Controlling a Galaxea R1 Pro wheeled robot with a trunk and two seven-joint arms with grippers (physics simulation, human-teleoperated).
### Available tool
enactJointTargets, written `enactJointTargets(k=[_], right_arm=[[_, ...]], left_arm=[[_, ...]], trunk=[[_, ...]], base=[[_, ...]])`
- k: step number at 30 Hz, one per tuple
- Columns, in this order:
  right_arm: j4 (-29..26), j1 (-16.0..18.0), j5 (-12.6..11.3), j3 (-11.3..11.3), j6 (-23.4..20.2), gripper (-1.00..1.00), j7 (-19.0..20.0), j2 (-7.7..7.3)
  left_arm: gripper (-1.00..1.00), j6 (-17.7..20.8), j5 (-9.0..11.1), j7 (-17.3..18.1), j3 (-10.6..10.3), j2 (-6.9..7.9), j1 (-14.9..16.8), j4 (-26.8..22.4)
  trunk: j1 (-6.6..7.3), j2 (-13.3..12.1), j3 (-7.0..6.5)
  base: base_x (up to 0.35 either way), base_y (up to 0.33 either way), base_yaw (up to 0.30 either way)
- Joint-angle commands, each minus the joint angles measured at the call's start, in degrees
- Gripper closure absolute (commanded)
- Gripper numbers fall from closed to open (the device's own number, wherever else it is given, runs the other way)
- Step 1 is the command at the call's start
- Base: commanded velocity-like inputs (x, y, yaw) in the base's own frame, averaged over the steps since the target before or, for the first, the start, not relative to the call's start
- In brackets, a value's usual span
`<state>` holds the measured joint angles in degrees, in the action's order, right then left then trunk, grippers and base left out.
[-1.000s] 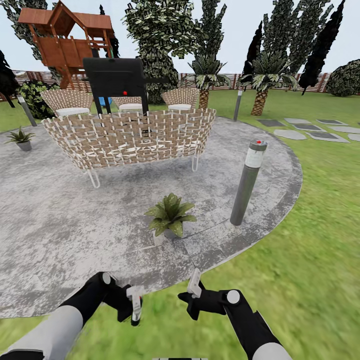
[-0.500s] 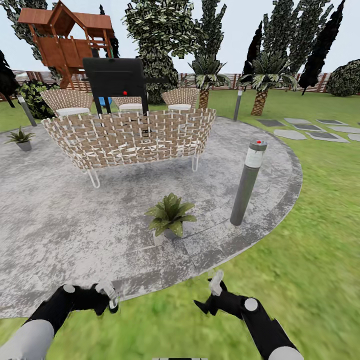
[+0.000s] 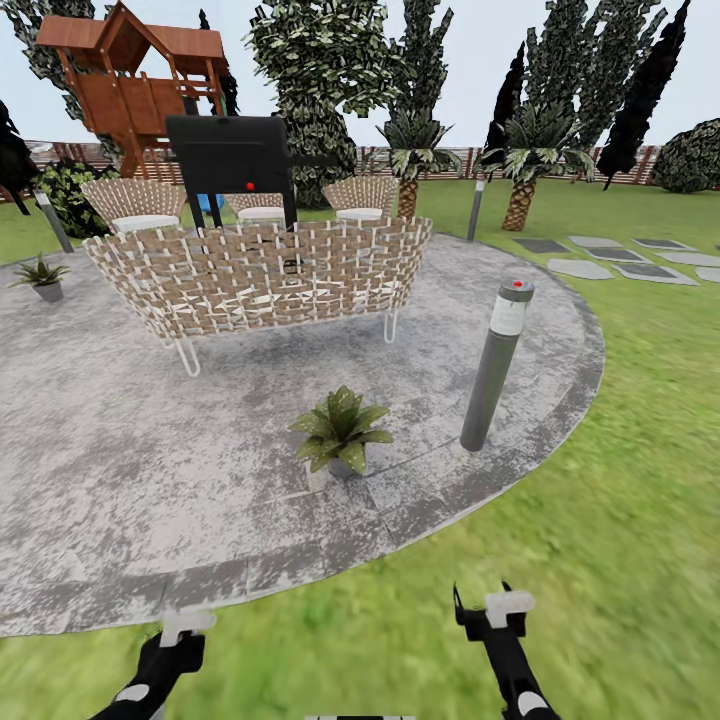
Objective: Pick up the pesticide atomizer in the garden and spray insectifuge to fully cover both potted plants in the garden.
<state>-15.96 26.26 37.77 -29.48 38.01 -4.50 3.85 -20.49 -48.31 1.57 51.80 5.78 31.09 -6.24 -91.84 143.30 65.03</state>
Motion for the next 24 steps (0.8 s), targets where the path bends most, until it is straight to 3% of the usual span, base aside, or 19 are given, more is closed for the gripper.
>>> enactJointTargets(k=[1,4,6,9,14,22,24], right_arm=[[0.8,0.0,0.6,-0.2,0.2,-1.0,-0.5,0.02],[2.4,0.0,0.6,-0.3,0.3,-1.0,-0.7,-0.28],[2.9,0.0,0.7,-0.2,0.3,-1.0,-0.7,-0.82],[4.9,0.0,0.7,-0.2,0.3,-1.0,-0.7,-1.11],[11.1,-0.5,0.7,-0.2,0.3,-1.0,-0.7,-3.14],[13.7,-1.2,0.7,-0.1,0.2,-1.0,-0.6,-3.2],[14.3,-3.2,0.7,-0.1,0.0,-1.0,-0.5,-3.16]], left_arm=[[1.0,-0.3,-0.3,0.0,0.6,-0.08,-0.2,0.1],[1.0,-0.6,1.2,-0.6,1.2,-0.13,-1.8,0.0],[1.0,-0.7,4.4,-0.9,2.0,0.18,-2.2,0.0],[1.0,-0.9,5.7,-0.9,2.2,0.34,-2.9,-0.2],[1.0,-1.0,5.8,-0.9,2.2,0.37,-3.3,-0.3],[1.0,-1.0,5.7,-0.9,2.2,0.37,-3.9,-0.3],[1.0,-1.0,5.6,-0.9,2.2,0.37,-3.9,-0.3]], trunk=[[0.01,0.0,0.04],[0.01,0.0,0.04],[0.01,0.0,0.04],[0.01,0.0,0.04],[0.01,0.0,0.04],[0.01,0.0,0.04],[0.01,0.0,0.04]], base=[[0.0,0.0,0.0],[0.0,0.0,0.0],[0.0,0.0,0.0],[0.0,0.0,0.0],[0.0,0.0,0.0],[0.0,0.0,0.0],[0.0,0.0,0.0]])
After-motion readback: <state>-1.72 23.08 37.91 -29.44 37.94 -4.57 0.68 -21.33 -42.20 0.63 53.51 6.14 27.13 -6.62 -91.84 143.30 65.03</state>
